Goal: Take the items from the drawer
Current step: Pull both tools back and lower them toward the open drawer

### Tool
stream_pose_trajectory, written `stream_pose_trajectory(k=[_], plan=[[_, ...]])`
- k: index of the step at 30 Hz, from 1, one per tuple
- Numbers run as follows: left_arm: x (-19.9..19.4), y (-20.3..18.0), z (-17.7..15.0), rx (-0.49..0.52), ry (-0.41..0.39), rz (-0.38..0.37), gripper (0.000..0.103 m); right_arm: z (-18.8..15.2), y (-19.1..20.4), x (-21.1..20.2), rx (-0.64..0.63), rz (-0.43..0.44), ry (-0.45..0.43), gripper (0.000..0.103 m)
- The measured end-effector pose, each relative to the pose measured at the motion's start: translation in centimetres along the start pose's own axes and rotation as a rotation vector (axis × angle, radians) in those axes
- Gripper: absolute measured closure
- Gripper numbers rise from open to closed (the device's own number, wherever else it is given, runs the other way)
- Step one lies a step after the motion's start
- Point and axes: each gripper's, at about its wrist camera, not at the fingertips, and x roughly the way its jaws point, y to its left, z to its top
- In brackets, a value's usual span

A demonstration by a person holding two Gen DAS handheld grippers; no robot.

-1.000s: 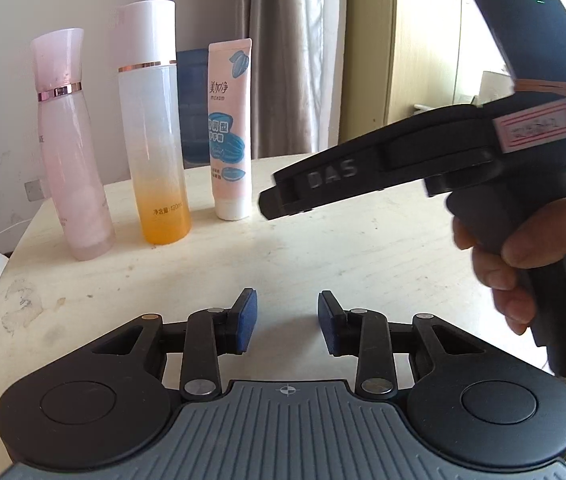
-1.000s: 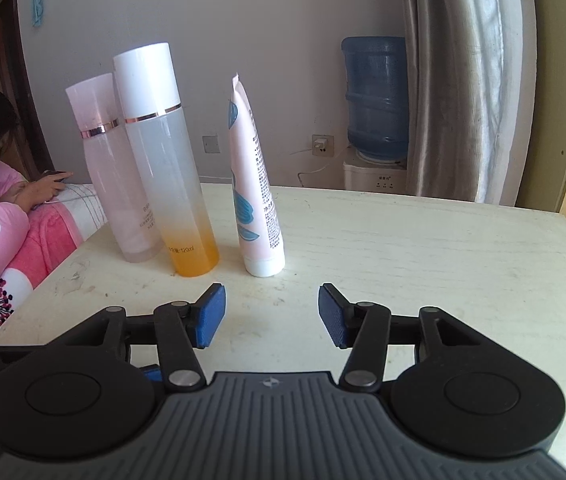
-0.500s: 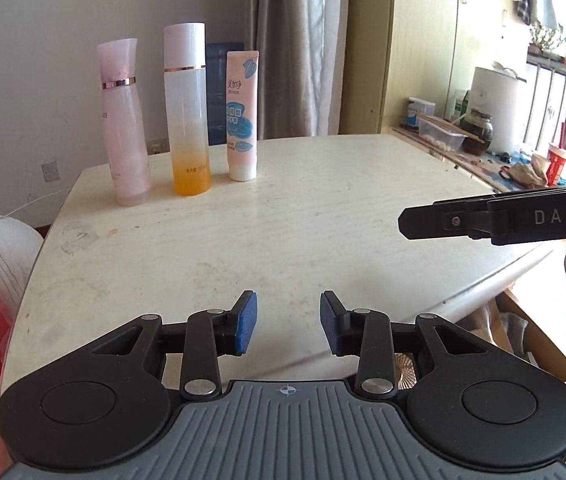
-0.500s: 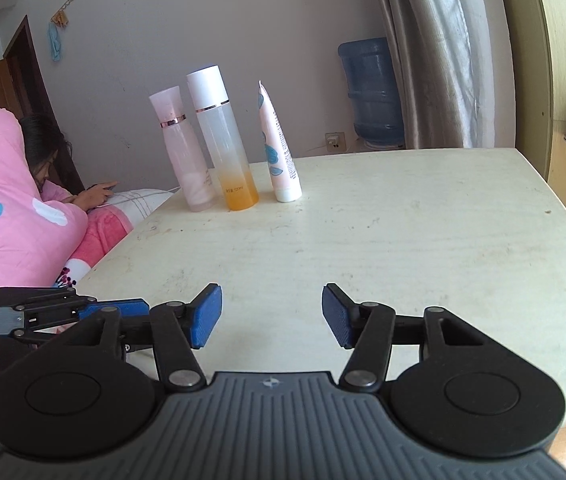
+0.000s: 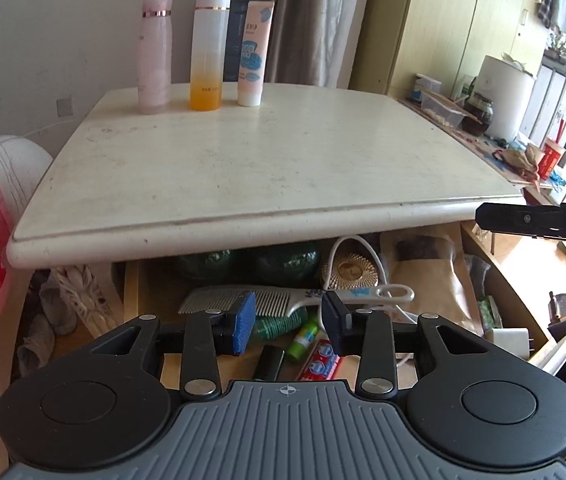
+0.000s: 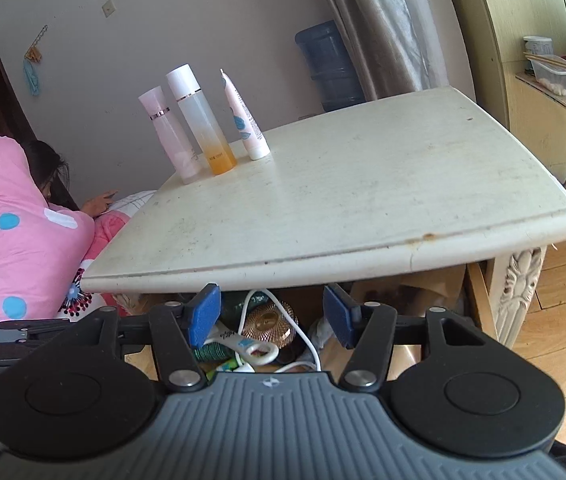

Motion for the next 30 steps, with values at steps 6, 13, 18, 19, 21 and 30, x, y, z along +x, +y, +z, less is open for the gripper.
stream_pose_trajectory(k=[6, 13, 18, 19, 21, 30], plan=[[2.0, -0.4, -1.2, -0.026, 0.075, 0.017, 0.059, -3.4, -0.5, -1.5, 0.054, 0.006, 0.042, 0.043], [4.4, -1.2, -1.8, -0.015, 0.150, 0.055, 0.040, -6.0, -0.9, -1.0, 0.112, 0.048, 0.076, 0.042], [4.9, -1.6, -2.5, -0.005, 0.191, 0.098, 0.030, -7.2, -1.3, -0.4, 0.132, 0.073, 0.085, 0.041], [4.8, -1.8, -2.6, -0.004, 0.196, 0.108, 0.028, -7.4, -1.5, -0.3, 0.144, 0.077, 0.086, 0.041], [4.7, -2.1, -2.7, 0.004, 0.203, 0.124, 0.024, -7.8, -2.1, -0.3, 0.162, 0.085, 0.083, 0.041], [4.5, -2.9, -3.0, 0.036, 0.220, 0.174, 0.010, -7.9, -4.7, -1.6, 0.200, 0.069, 0.043, 0.037]])
